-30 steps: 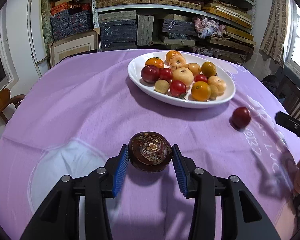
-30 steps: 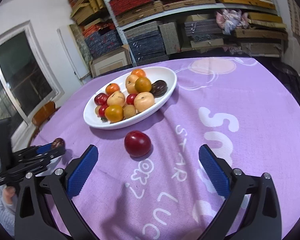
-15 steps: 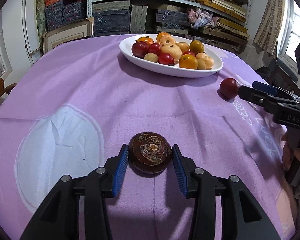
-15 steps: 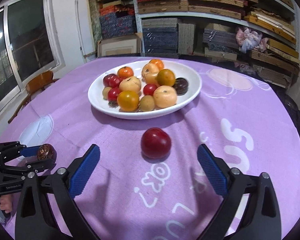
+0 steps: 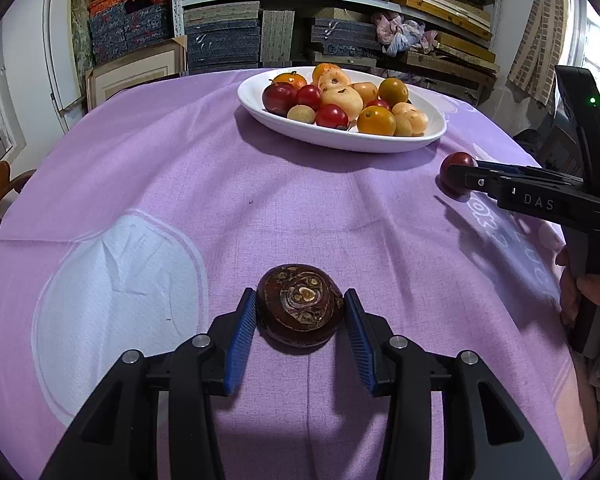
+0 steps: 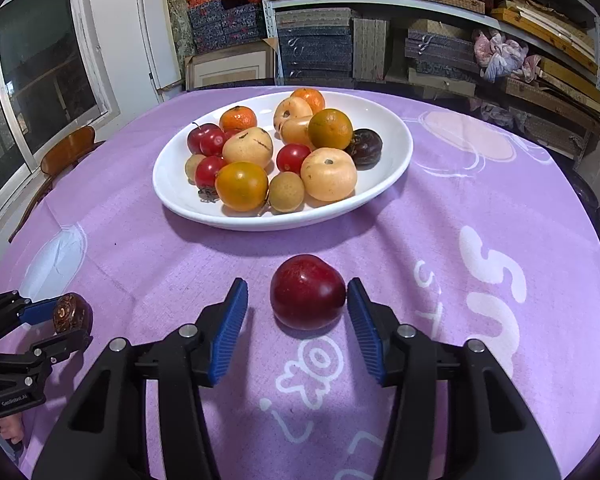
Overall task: Organize fruits
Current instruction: 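Grasp a dark brown round fruit with the left tool while the right tool grasps a red plum, then carry both held fruits onto the white plate and open both tools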
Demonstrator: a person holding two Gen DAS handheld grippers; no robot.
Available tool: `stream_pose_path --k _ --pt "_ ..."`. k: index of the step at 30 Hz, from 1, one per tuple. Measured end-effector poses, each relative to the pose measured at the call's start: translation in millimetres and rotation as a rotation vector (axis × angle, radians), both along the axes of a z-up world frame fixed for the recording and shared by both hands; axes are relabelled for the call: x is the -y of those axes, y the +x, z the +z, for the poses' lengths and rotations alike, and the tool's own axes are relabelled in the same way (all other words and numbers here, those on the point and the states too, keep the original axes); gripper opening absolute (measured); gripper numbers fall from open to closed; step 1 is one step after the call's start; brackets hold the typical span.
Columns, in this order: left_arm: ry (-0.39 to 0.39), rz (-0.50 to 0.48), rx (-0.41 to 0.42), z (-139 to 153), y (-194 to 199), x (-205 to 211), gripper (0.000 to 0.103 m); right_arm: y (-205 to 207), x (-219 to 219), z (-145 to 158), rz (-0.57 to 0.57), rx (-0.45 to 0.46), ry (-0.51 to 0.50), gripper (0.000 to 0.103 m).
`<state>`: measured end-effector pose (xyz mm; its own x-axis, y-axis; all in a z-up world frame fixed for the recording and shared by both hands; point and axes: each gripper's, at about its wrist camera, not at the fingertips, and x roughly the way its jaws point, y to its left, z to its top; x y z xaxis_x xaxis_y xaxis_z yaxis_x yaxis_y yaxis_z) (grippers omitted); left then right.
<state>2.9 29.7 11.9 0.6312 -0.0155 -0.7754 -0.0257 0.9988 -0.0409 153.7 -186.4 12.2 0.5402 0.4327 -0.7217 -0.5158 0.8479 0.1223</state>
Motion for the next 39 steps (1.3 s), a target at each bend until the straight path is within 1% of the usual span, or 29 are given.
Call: stream_pose_path --k 6,7,8,9,13,15,18,22,24,25,26,28,31,32,34,36,38,39 --pt "0.002 0.000 0.000 0 0 0 0.045 8 0 -6 0.002 -0.051 0.011 0.051" --pt "0.001 0.000 0.000 0 0 0 0.045 9 1 -6 0.002 -0.052 0.014 0.049" --pt "0.001 0.000 0.000 0 0 0 0.045 9 1 -6 -0.001 -0.052 0.017 0.042" --pt "0.001 0.000 0.000 0 0 0 0.045 9 2 -6 0.001 -0.055 0.026 0.040" --pt "0.000 0.000 0.000 0 0 0 0.045 7 3 -4 0.002 -0.041 0.036 0.040" --pt "0.001 0.000 0.000 0 0 0 0.045 2 2 -2 0.011 -0.030 0.024 0.040" --pt "-0.002 0.000 0.000 0 0 0 0.045 -16 -5 -1 0.041 -0.006 -0.007 0.040" --pt "-0.013 0.002 0.004 0 -2 -1 0.045 -62 -18 1 0.120 0.043 -0.046 0.040" --pt "-0.023 0.012 0.021 2 -4 -4 0.045 -87 -22 4 0.148 0.061 -0.048 0.040" --pt "-0.016 0.015 0.032 4 -5 -3 0.044 -97 -23 6 0.160 0.069 -0.045 0.040" --pt "-0.011 0.016 0.047 8 -7 -2 0.044 -108 -23 9 0.165 0.082 -0.041 0.040" --pt "-0.018 0.014 0.093 22 -9 -3 0.031 -124 -23 20 0.167 0.123 -0.029 0.040" --pt "-0.010 0.006 0.149 50 -1 -4 0.031 -132 -22 49 0.149 0.193 -0.013 0.040" --pt "-0.022 0.001 0.157 58 4 -5 0.031 -130 -23 58 0.147 0.204 -0.013 0.040" --pt "-0.049 -0.008 0.135 64 16 -9 0.031 -122 -25 67 0.144 0.203 -0.019 0.040" --pt "-0.068 -0.017 0.098 58 17 -13 0.031 -117 -25 65 0.144 0.189 -0.021 0.040" --pt "-0.056 -0.029 0.076 47 7 -13 0.033 -117 -24 59 0.149 0.174 -0.016 0.040" --pt "-0.046 -0.037 0.069 42 1 -12 0.041 -117 -23 54 0.150 0.162 -0.013 0.040"
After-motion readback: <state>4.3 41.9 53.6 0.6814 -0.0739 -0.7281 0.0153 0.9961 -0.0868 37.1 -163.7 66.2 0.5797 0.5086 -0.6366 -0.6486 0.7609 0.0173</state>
